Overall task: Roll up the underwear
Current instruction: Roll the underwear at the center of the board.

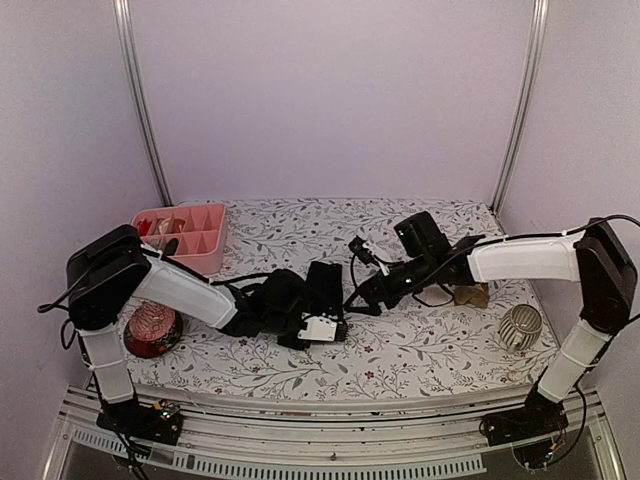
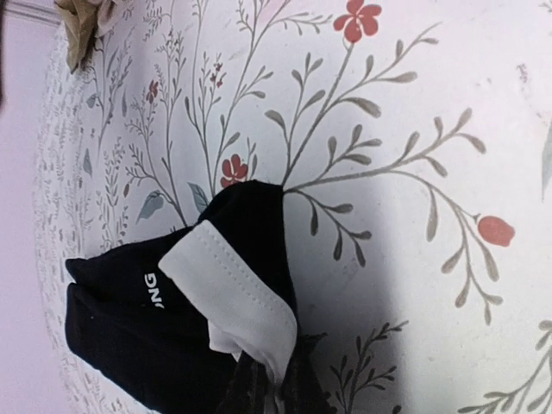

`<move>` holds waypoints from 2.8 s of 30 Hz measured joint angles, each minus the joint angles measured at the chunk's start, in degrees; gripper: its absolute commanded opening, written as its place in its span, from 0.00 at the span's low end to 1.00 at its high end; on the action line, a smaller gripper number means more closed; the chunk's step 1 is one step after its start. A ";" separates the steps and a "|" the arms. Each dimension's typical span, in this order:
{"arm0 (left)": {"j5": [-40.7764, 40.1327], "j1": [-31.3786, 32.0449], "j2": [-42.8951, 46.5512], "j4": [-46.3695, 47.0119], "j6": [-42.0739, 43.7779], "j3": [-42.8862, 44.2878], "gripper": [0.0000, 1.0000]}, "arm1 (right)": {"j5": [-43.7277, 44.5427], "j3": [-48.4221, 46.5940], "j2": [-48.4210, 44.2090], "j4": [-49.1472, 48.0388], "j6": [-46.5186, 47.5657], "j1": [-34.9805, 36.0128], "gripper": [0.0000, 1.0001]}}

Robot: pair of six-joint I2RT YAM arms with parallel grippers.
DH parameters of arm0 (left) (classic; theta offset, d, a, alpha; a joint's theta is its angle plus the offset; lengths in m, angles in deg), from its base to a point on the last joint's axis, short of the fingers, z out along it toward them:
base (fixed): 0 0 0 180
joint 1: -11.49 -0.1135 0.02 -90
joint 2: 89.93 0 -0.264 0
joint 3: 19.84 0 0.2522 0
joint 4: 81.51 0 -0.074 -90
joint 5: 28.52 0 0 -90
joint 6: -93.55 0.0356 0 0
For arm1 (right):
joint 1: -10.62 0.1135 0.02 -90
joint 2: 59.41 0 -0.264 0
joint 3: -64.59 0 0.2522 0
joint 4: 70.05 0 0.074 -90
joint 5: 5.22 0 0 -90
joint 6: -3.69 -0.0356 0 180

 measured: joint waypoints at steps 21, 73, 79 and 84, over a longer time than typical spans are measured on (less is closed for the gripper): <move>28.30 -9.92 -10.29 -41.55 -8.55 27.02 0.00 | 45.07 26.75 -31.12 -20.06 31.69 30.60 0.78; 43.41 -13.07 -16.04 -59.47 -5.35 33.73 0.37 | 55.12 3.82 15.06 -22.58 47.21 27.67 0.03; 42.12 -12.96 -11.98 -60.08 -5.18 31.06 0.76 | 53.20 3.15 15.08 -21.18 45.44 26.91 0.03; 39.32 -13.51 -3.89 -56.24 -5.31 26.77 0.98 | 49.00 2.54 14.40 -19.15 43.69 26.10 0.03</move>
